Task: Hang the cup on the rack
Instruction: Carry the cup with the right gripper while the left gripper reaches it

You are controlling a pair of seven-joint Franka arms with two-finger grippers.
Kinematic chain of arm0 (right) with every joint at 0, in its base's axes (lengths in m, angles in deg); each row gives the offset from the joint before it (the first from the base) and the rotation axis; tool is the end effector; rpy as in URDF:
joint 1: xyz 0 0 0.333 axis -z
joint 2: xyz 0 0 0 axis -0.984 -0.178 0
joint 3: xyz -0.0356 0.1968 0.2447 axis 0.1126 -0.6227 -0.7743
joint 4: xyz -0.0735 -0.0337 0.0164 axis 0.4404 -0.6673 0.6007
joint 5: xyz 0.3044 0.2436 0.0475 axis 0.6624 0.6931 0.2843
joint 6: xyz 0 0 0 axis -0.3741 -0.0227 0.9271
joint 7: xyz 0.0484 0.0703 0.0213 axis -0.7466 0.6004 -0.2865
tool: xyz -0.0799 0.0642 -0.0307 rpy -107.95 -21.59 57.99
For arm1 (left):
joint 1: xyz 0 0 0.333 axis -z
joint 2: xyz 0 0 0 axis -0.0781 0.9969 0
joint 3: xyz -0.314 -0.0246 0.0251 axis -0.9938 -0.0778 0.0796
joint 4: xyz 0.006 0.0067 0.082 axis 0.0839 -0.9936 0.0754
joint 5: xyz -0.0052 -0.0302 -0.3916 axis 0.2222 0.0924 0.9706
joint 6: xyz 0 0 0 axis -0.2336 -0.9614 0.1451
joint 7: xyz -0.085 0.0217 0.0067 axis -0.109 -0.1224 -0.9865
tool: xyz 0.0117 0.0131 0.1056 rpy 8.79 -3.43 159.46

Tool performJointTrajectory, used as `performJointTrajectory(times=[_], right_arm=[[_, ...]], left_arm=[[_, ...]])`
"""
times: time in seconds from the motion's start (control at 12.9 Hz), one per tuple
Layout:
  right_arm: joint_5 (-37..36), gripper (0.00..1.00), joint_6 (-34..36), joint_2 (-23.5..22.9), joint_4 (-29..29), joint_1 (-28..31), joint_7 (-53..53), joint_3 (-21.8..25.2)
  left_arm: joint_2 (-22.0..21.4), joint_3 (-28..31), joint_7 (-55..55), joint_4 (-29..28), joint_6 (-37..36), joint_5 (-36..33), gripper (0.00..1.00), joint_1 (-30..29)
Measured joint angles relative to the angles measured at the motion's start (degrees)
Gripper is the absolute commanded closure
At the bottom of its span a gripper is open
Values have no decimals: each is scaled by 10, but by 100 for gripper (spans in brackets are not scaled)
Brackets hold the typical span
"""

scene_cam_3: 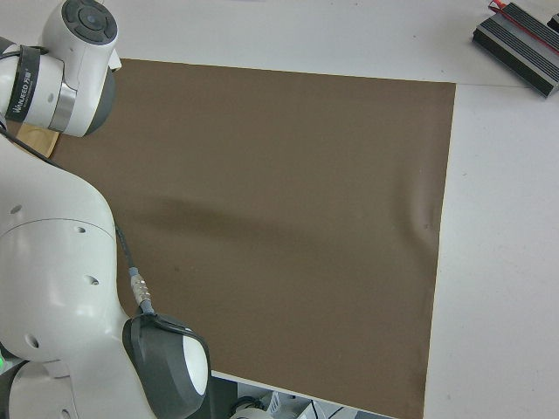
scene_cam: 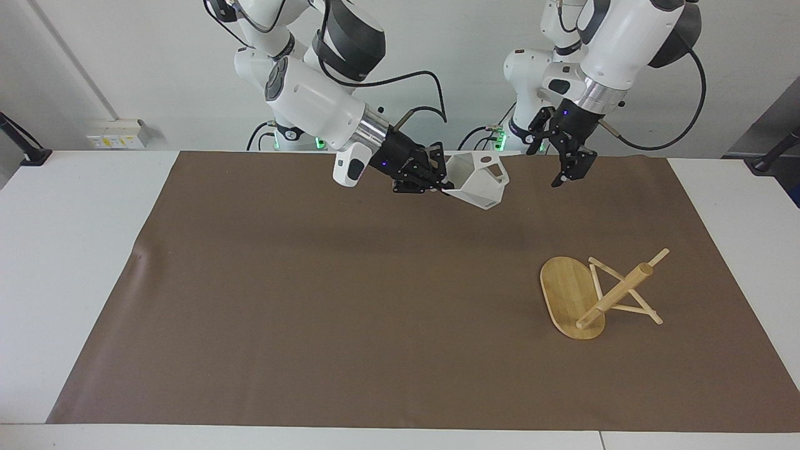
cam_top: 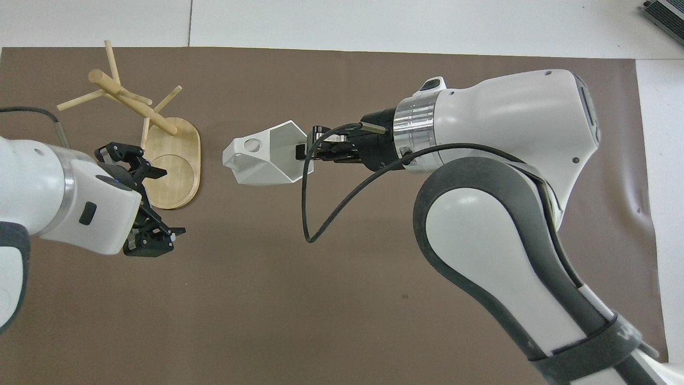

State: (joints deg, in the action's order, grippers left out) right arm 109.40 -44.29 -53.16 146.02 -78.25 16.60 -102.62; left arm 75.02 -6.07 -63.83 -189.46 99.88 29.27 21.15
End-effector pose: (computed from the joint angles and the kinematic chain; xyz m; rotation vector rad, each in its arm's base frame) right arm 0.5826 0.3159 0.5620 -2.2603 0.0112 -0.0790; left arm 0.4880 -0.1784 0.5979 2.4122 -1.8083 0.3099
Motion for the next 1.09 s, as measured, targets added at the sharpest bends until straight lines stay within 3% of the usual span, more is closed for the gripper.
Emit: performJointTrajectory(times=[0.23, 0.62, 1.09], right_arm=[[2, 100, -13, 0, 0, -4, 3, -5], [2, 100, -45, -1, 1, -6, 19, -25], [2, 100, -45, -2, 1, -8, 19, -25]], left_arm=[[-7, -1, 1, -31, 74, 1, 0, 38], [-11, 5, -1, -36, 87, 73, 0, 40], [-10, 14, -2, -37, 148, 86, 0, 40]])
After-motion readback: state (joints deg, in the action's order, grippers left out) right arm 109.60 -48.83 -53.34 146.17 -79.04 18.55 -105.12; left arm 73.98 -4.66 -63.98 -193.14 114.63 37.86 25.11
